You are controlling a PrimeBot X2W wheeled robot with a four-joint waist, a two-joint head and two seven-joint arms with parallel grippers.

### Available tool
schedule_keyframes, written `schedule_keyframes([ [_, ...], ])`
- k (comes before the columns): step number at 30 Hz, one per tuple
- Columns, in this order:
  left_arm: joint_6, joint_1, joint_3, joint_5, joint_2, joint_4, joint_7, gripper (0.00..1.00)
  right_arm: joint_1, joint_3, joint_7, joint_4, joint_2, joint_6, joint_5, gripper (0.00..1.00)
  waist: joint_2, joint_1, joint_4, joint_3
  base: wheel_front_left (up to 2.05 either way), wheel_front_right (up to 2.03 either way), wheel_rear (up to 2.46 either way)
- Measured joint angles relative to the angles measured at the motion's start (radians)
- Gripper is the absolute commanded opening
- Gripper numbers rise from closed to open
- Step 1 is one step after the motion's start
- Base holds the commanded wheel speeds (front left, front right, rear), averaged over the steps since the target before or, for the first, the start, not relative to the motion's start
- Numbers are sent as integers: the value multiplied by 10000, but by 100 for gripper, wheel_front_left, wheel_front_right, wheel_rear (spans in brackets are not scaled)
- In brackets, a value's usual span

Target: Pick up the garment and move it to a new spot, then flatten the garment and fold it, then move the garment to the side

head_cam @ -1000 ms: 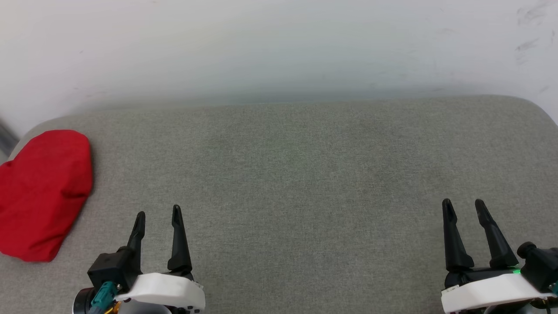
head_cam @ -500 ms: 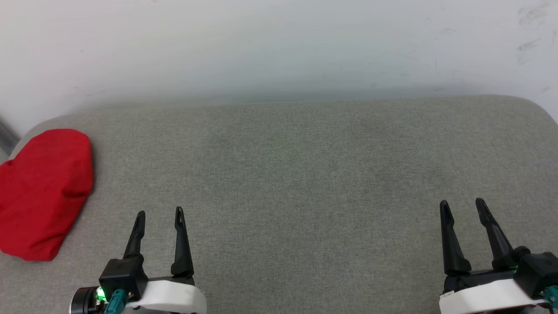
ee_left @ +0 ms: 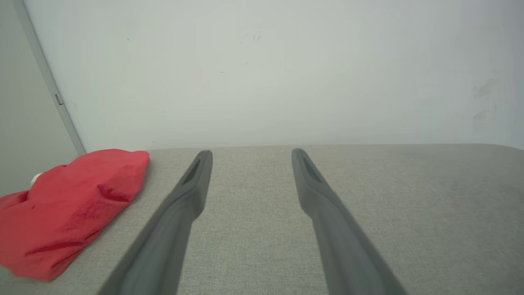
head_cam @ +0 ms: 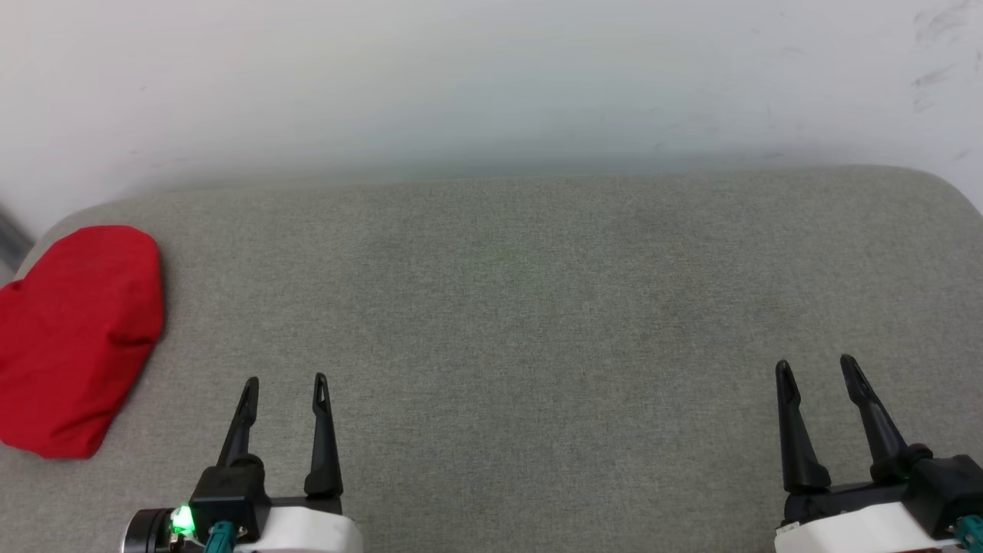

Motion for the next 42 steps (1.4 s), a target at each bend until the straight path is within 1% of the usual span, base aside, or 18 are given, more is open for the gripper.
schedule_keyframes([
  [7,-211,50,198,284,-128,4,-96,100,63,12,-115,4,0,0,-159,100,0,3,0,31,0,0,0],
  [15,-491,54,447,186,-211,111,-104,100,70,-27,-117,128,0,0,251,100,0,2,-6,44,0,0,0],
  [24,-608,54,602,174,-236,240,-104,100,87,-2,-119,178,0,-2,301,100,0,2,33,23,0,0,0],
  [28,-583,54,644,-73,-244,251,-104,100,118,12,-119,173,0,0,297,100,0,1,94,23,0,0,0],
  [35,-589,49,715,-161,-245,295,-104,100,137,113,-119,75,0,0,203,100,0,1,430,20,0,0,0],
  [42,-546,32,769,-171,-247,334,-105,100,258,174,-123,31,-2,0,188,100,0,0,1062,3,0,0,0],
])
